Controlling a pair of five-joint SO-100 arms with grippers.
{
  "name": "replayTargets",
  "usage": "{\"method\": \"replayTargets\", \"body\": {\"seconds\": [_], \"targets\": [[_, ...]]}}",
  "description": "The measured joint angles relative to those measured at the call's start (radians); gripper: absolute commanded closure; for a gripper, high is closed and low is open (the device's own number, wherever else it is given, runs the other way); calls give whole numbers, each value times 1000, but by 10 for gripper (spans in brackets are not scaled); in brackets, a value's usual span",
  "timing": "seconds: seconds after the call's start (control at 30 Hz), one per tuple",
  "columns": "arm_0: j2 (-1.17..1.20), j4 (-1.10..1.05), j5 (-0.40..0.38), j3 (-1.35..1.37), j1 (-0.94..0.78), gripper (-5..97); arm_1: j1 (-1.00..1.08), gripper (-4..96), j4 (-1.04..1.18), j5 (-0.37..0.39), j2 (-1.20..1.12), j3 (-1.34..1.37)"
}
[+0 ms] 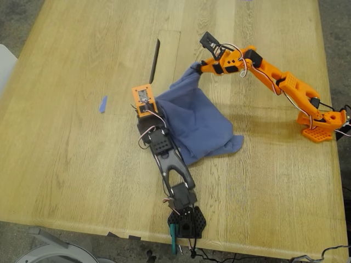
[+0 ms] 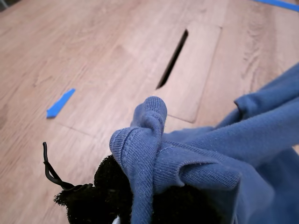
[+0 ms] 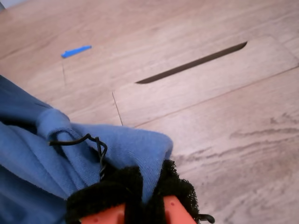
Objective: Fold a T-shirt
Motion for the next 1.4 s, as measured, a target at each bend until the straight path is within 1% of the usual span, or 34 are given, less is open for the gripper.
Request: {"method": "replayTargets", "body": {"seconds": [0.17,0.33,0.47,0.6,0.8,0.9,1.17,1.4], "targets": [[167,196,0,0,61,918,-31,908,146,0,64,0],[296,344,3,0,133,918,-69,908,304,0,126,0],[371,437,-5,0,198,918,-97,908,353,6,153,5],[439,523,-11,0,253,918,-135,908,357,6,230,140],[502,643,-17,0,331,918,-193,908,357,9,419,469],[517,690,-20,0,393,918,-207,908,357,9,469,560],[549,755,-32,77,609,918,-256,908,357,18,568,756],[583,772,-32,164,701,918,-307,908,348,18,707,985]]}}
